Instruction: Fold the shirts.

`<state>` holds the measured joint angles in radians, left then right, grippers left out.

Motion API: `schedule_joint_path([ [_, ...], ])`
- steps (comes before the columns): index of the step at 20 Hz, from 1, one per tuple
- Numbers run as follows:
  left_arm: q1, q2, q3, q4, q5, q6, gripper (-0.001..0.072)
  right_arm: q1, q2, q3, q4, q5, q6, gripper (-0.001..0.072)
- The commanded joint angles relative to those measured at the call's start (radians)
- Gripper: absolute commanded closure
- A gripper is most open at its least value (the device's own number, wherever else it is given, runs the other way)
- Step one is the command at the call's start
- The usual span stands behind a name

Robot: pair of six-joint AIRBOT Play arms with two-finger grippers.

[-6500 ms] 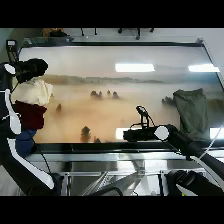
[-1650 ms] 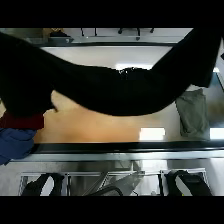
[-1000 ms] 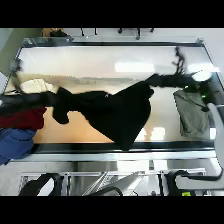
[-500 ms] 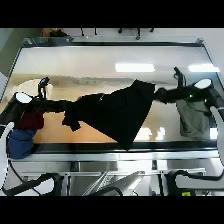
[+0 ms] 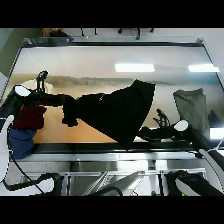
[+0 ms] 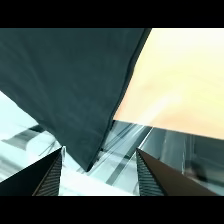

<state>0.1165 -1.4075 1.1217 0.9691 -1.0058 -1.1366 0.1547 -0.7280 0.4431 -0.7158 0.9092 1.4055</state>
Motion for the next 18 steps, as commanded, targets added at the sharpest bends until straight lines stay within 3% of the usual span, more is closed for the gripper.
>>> schedule_joint_path([
  [1, 0.002, -0.002, 0.005, 0.001, -0.013, 0.011, 0.0692, 0.167, -0.021, -0.055, 0.036, -0.168, 0.029, 0.0215],
  [8, 0.002, -0.002, 0.005, 0.001, -0.024, 0.014, 0.0692, 0.307, -0.161, -0.051, 0.136, -0.353, 0.031, 0.0216],
  [9, 0.003, -0.002, 0.005, 0.001, -0.023, 0.015, 0.0692, 0.314, -0.163, -0.045, 0.137, -0.355, 0.031, 0.0317],
  [10, 0.003, -0.002, 0.005, 0.002, -0.023, 0.019, 0.0692, 0.316, -0.157, -0.037, 0.141, -0.347, 0.017, 0.055],
  [11, 0.003, -0.002, 0.005, 0.001, -0.023, 0.022, 0.0692, 0.315, -0.146, -0.025, 0.142, -0.333, 0.011, 0.0624],
  [12, 0.003, -0.002, 0.005, 0.001, -0.024, 0.022, 0.0692, 0.315, -0.129, -0.011, 0.142, -0.327, 0.011, 0.0626],
  [13, 0.003, -0.002, 0.005, 0.0, -0.026, 0.021, 0.0692, 0.314, -0.103, 0.009, 0.141, -0.324, 0.003, 0.0688],
  [15, 0.004, -0.002, 0.026, 0.0, -0.068, 0.021, 0.0692, 0.308, -0.029, 0.063, 0.13, -0.325, -0.023, 0.069],
  [18, 0.042, -0.001, 0.171, -0.058, -0.262, 0.005, 0.0692, 0.216, 0.12, 0.191, 0.019, -0.3, -0.027, 0.069],
])
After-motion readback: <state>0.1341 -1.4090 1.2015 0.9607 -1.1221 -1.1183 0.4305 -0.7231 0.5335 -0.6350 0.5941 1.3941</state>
